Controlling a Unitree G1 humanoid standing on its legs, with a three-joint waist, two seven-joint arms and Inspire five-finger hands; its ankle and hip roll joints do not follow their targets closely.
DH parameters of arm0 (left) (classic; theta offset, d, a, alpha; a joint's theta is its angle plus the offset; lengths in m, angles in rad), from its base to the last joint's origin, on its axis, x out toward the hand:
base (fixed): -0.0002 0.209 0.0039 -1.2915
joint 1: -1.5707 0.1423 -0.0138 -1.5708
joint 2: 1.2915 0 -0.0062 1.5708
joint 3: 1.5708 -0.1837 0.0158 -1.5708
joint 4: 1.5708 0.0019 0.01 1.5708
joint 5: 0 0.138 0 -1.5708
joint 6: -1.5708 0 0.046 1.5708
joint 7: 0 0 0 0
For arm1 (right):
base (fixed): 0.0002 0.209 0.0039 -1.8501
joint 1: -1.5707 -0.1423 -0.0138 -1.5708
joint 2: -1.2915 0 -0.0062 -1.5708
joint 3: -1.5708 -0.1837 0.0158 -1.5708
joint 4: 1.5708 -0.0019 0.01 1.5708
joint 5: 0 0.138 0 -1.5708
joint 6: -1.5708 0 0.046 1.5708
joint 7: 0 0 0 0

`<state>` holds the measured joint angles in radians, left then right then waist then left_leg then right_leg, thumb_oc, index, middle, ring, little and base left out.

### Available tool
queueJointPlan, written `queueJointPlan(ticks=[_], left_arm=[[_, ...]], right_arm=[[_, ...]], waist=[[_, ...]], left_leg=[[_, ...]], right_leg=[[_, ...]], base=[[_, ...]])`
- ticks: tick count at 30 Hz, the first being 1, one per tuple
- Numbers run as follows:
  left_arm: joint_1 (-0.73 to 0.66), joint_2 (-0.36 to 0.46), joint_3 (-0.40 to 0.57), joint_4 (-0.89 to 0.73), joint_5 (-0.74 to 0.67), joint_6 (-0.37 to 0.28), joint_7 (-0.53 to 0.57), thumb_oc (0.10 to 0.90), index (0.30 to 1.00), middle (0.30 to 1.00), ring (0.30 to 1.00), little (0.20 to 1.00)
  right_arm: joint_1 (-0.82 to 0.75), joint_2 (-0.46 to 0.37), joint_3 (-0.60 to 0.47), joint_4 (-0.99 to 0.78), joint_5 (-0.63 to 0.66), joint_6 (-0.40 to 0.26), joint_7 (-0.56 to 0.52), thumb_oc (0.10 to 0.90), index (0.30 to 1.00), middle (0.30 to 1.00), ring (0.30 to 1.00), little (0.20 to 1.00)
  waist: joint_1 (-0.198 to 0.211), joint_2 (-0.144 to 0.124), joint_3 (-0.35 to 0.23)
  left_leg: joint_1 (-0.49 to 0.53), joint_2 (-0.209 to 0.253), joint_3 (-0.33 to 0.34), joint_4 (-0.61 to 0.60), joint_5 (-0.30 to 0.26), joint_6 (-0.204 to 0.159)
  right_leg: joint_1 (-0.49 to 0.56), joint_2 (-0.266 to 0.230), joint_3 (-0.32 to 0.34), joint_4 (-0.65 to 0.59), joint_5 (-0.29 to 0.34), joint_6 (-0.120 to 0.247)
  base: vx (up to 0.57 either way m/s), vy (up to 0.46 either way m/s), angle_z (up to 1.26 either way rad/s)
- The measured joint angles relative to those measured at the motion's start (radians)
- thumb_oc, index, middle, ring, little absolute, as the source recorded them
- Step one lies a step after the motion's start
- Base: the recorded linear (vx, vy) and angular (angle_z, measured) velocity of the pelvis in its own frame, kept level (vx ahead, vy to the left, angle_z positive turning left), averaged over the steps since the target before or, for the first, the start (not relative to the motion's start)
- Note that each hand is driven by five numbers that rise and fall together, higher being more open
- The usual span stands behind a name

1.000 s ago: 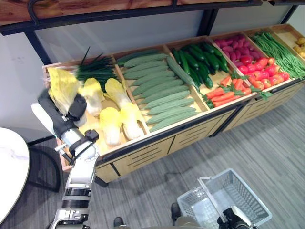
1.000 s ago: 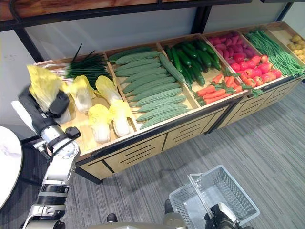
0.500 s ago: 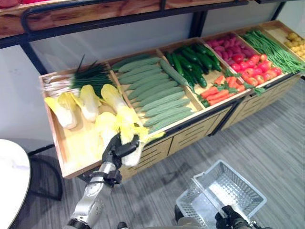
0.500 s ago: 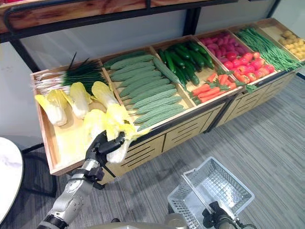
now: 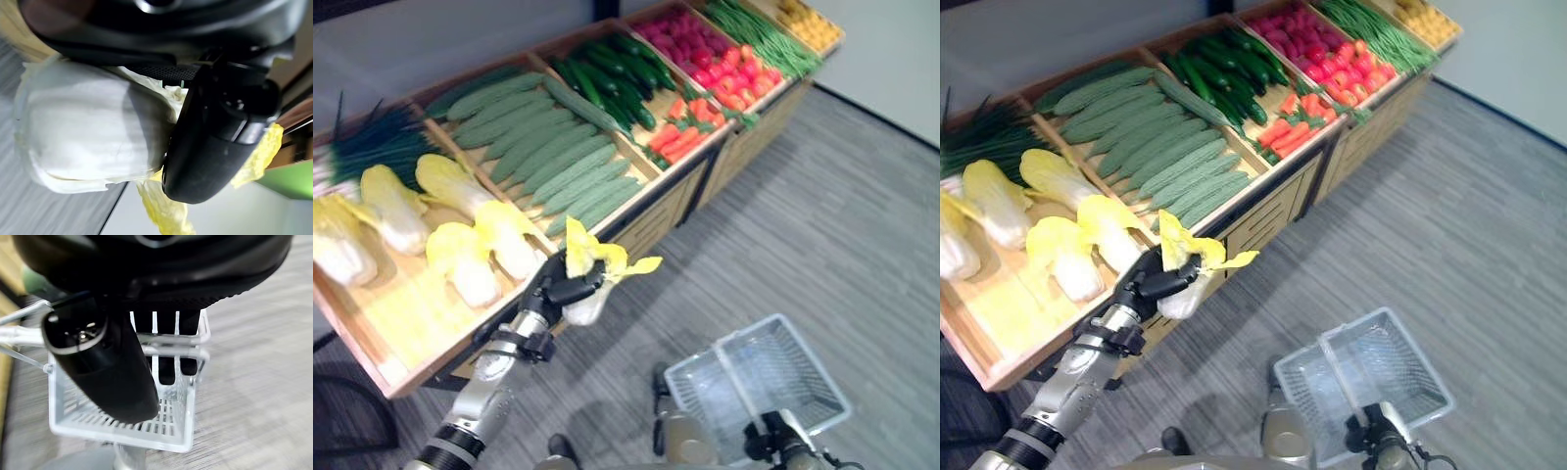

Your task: Get the vegetables into the basket

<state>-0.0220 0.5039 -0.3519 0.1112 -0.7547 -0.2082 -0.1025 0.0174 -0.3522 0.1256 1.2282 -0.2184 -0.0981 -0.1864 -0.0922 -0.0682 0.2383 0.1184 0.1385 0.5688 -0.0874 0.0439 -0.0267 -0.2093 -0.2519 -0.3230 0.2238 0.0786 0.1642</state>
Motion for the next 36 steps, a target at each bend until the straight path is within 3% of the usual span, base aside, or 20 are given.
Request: queueJointPlan(ticks=[1,2,5,9,12,18,19,20,22,23,24,25,26,27,29,31,33,35,36], left_arm=[[0.013,0.019,0.005,-0.003,0.0,0.001,-0.007,0.4,0.3,0.3,0.3,0.3],[0.021,0.028,0.014,-0.004,0.0,0.002,-0.007,0.4,0.3,0.3,0.3,0.3],[0.027,0.034,0.042,-0.012,0.001,0.006,-0.008,0.4,0.3,0.3,0.3,0.3],[0.023,0.022,0.056,-0.033,0.008,0.009,-0.021,0.4,0.3,0.3,0.3,0.3],[0.022,0.008,0.062,-0.041,0.007,0.008,-0.027,0.4,0.3,0.3,0.3,0.3],[0.022,-0.017,0.051,-0.037,-0.005,0.009,-0.028,0.4,0.3,0.3,0.3,0.3],[0.02,-0.027,0.044,-0.037,-0.011,0.009,-0.029,0.4,0.3,0.3,0.3,0.3],[0.004,-0.042,0.036,-0.025,-0.013,0.008,-0.029,0.4,0.3,0.3,0.3,0.3],[0.002,-0.043,0.027,-0.01,-0.019,0.009,-0.027,0.4,0.3,0.3,0.3,0.3],[0.005,-0.05,0.017,0.003,-0.023,0.009,-0.027,0.4,0.3,0.3,0.3,0.3],[0.005,-0.056,0.015,0.0,-0.022,0.009,-0.027,0.4,0.3,0.3,0.3,0.3],[0.003,-0.055,0.012,-0.006,-0.022,0.009,-0.031,0.4,0.3,0.3,0.3,0.3],[0.002,-0.055,0.012,-0.008,-0.022,0.008,-0.03,0.4,0.3,0.3,0.3,0.3],[-0.001,-0.061,0.011,-0.008,-0.022,0.007,-0.028,0.4,0.3,0.3,0.3,0.3],[-0.001,-0.064,0.008,-0.008,-0.021,0.007,-0.027,0.4,0.3,0.3,0.3,0.3],[0.003,-0.066,0.008,-0.008,-0.021,0.007,-0.027,0.4,0.3,0.3,0.3,0.3],[0.001,-0.068,0.006,-0.01,-0.021,0.007,-0.027,0.4,0.3,0.3,0.3,0.3],[0.001,-0.066,0.006,-0.019,-0.021,0.005,-0.027,0.4,0.3,0.3,0.3,0.3],[-0.001,-0.063,0.005,-0.022,-0.022,0.004,-0.027,0.4,0.3,0.3,0.3,0.3]], right_arm=[[0.044,0.003,0.002,0.001,-0.001,0.0,0.011,0.4,0.3,0.3,0.3,0.3],[0.048,0.003,0.012,-0.003,-0.002,-0.003,0.013,0.4,0.3,0.3,0.3,0.3],[0.031,-0.019,0.04,-0.011,-0.002,0.003,0.018,0.4,0.3,0.3,0.3,0.3],[0.045,-0.009,0.057,-0.012,-0.002,0.009,0.029,0.4,0.3,0.3,0.3,0.3],[0.075,-0.004,0.051,-0.013,0.01,0.015,0.025,0.4,0.3,0.3,0.3,0.3],[0.088,-0.017,0.038,-0.012,0.022,0.008,0.024,0.4,0.3,0.3,0.3,0.3],[0.092,-0.023,0.039,-0.013,0.024,0.006,0.024,0.4,0.3,0.3,0.3,0.3],[0.094,-0.026,0.03,-0.012,0.03,0.003,0.023,0.4,0.3,0.3,0.3,0.3],[0.094,-0.022,0.026,-0.002,0.035,-0.001,0.024,0.4,0.3,0.3,0.3,0.3],[0.079,-0.035,0.045,0.012,0.042,-0.004,0.019,0.4,0.3,0.3,0.3,0.3],[0.058,-0.05,0.05,0.017,0.042,-0.004,0.014,0.4,0.3,0.3,0.3,0.3],[0.042,-0.061,0.049,0.02,0.042,-0.005,0.009,0.4,0.3,0.3,0.3,0.3],[0.029,-0.064,0.048,0.017,0.042,-0.007,0.008,0.4,0.3,0.3,0.3,0.3],[0.004,-0.063,0.049,0.023,0.042,-0.004,0.003,0.4,0.3,0.3,0.3,0.3],[-0.007,-0.07,0.059,0.019,0.041,-0.015,-0.002,0.4,0.3,0.3,0.3,0.3],[-0.009,-0.072,0.06,0.019,0.041,-0.027,-0.009,0.4,0.3,0.3,0.3,0.3],[-0.002,-0.065,0.06,0.021,0.042,-0.029,-0.009,0.4,0.3,0.3,0.3,0.3],[0.0,-0.062,0.058,0.022,0.044,-0.027,-0.009,0.4,0.3,0.3,0.3,0.3],[-0.005,-0.057,0.058,0.021,0.049,-0.026,-0.008,0.4,0.3,0.3,0.3,0.3]], waist=[[0.01,-0.016,-0.009],[0.025,-0.032,-0.019],[0.009,0.007,-0.017],[-0.007,0.023,-0.029],[-0.004,0.029,-0.036],[-0.02,0.066,-0.057],[-0.028,0.082,-0.06],[-0.028,0.092,-0.057],[-0.012,0.086,-0.054],[0.013,0.074,-0.052],[0.038,0.074,-0.052],[0.052,0.075,-0.053],[0.046,0.075,-0.052],[0.064,0.073,-0.051],[0.077,0.071,-0.05],[0.075,0.071,-0.05],[0.063,0.074,-0.051],[0.049,0.087,-0.057],[0.049,0.088,-0.055]], left_leg=[[0.012,-0.001,0.03,0.018,-0.007,-0.013],[0.022,-0.009,0.046,0.022,-0.014,-0.025],[0.031,-0.008,0.119,0.003,0.006,-0.053],[0.07,0.017,0.176,0.001,0.002,-0.065],[0.075,0.033,0.192,0.013,0.003,-0.074],[0.075,0.086,0.177,0.075,0.005,-0.073],[0.073,0.108,0.163,0.105,0.008,-0.07],[0.052,0.141,0.129,0.169,0.014,-0.069],[0.045,0.17,0.076,0.258,0.018,-0.079],[-0.002,0.158,-0.083,0.331,-0.008,-0.095],[-0.022,0.091,-0.237,0.273,-0.052,-0.129],[-0.033,0.045,-0.303,0.186,-0.061,-0.144],[-0.049,0.035,-0.327,0.154,-0.059,-0.141],[-0.066,0.002,-0.452,0.055,-0.045,-0.127],[-0.109,-0.009,-0.53,0.031,-0.016,-0.12],[-0.147,-0.026,-0.559,0.055,0.022,-0.104],[-0.152,-0.031,-0.52,0.073,0.037,-0.087],[-0.134,-0.038,-0.502,0.053,0.05,-0.058],[-0.106,-0.056,-0.469,-0.001,0.056,-0.02]], right_leg=[[0.041,-0.01,-0.003,0.084,-0.019,-0.007],[0.049,-0.004,0.001,0.08,-0.037,-0.026],[0.07,0.05,0.046,-0.075,0.012,-0.062],[0.117,0.091,0.069,-0.19,0.053,-0.074],[0.102,0.093,0.021,-0.158,0.03,-0.083],[0.105,0.148,0.067,-0.178,0.036,-0.115],[0.111,0.161,0.069,-0.175,0.028,-0.122],[0.081,0.159,0.057,-0.096,-0.031,-0.126],[0.066,0.167,0.073,-0.041,-0.079,-0.156],[0.085,0.176,0.13,-0.066,-0.051,-0.191],[0.089,0.175,0.166,-0.108,-0.022,-0.19],[0.092,0.183,0.192,-0.145,-0.002,-0.185],[0.101,0.191,0.204,-0.168,0.005,-0.183],[0.123,0.215,0.236,-0.22,0.026,-0.182],[0.144,0.238,0.267,-0.252,0.03,-0.191],[0.165,0.24,0.267,-0.267,0.033,-0.196],[0.178,0.24,0.281,-0.274,0.03,-0.191],[0.169,0.238,0.308,-0.271,0.027,-0.167],[0.153,0.226,0.342,-0.256,0.031,-0.142]], base=[[-0.11,0.021,-0.6],[-0.06,-0.03,-0.92],[-0.01,-0.079,-0.8],[0.05,-0.208,-0.5],[0.02,-0.166,-0.22],[0.03,-0.242,-0.29],[0.06,-0.412,-0.17],[0.06,-0.327,-0.12],[-0.03,-0.128,-0.36],[-0.02,-0.052,-0.86],[0.06,-0.025,-1.07],[0.09,-0.011,-0.78],[0.08,0.013,-0.85],[0.07,0.033,-0.84],[0.06,0.065,-0.88],[0.06,0.165,-0.59],[0.03,0.266,-0.36],[0.01,0.286,-0.41],[-0.02,0.331,-0.58]])
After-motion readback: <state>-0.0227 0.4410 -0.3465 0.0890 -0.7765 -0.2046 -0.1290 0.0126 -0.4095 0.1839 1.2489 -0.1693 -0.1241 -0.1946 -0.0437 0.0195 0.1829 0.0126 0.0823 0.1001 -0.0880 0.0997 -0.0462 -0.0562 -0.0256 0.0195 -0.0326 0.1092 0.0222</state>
